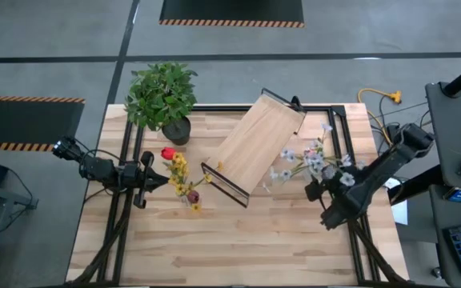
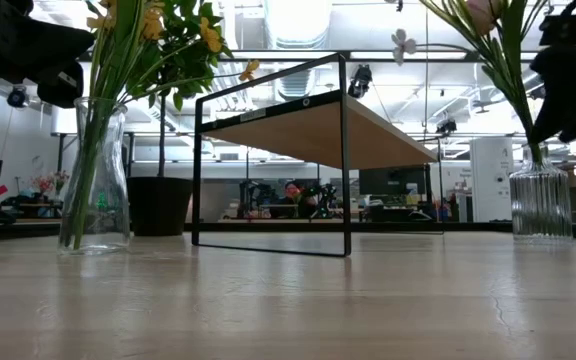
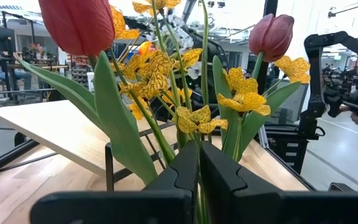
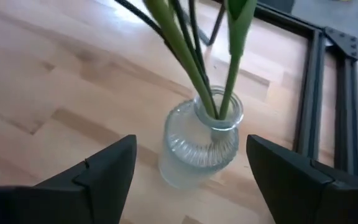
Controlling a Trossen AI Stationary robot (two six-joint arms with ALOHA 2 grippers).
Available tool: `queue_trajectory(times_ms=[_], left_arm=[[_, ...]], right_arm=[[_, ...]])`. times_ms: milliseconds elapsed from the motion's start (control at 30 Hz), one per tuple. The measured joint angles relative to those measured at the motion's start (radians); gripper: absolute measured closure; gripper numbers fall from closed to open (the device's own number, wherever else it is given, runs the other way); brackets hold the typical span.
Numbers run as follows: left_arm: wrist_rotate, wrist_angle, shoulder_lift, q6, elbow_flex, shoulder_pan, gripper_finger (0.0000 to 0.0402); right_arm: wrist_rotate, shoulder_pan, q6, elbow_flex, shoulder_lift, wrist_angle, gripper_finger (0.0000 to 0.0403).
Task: Pick and place flowers into a vace then onto a shelf
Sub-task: Put the right flower vase on the shelf
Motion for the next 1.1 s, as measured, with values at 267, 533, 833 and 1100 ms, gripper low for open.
queue_trajectory(times_ms=[267,533,833,1100], left_arm=[[0.0,-0.003,0.0,0.0,0.0,0.0,0.0401],[0.0,-0.005,0.0,0.0,-0.001,0.0,0.0401],[0.0,-0.005,0.0,0.0,-0.001,0.0,0.0401],[0.0,-0.005,0.0,0.0,-0.002,0.0,0.0401]], right_arm=[[-0.004,-0.002,0.218,-0.005,0.109,-0.005,0.0116],[-0.049,-0.006,0.264,0.0,0.209,0.025,0.0126],[-0.064,0.055,0.27,0.024,0.229,0.057,0.0115],[-0.03,0.027,0.262,0.016,0.303,0.098,0.0047]])
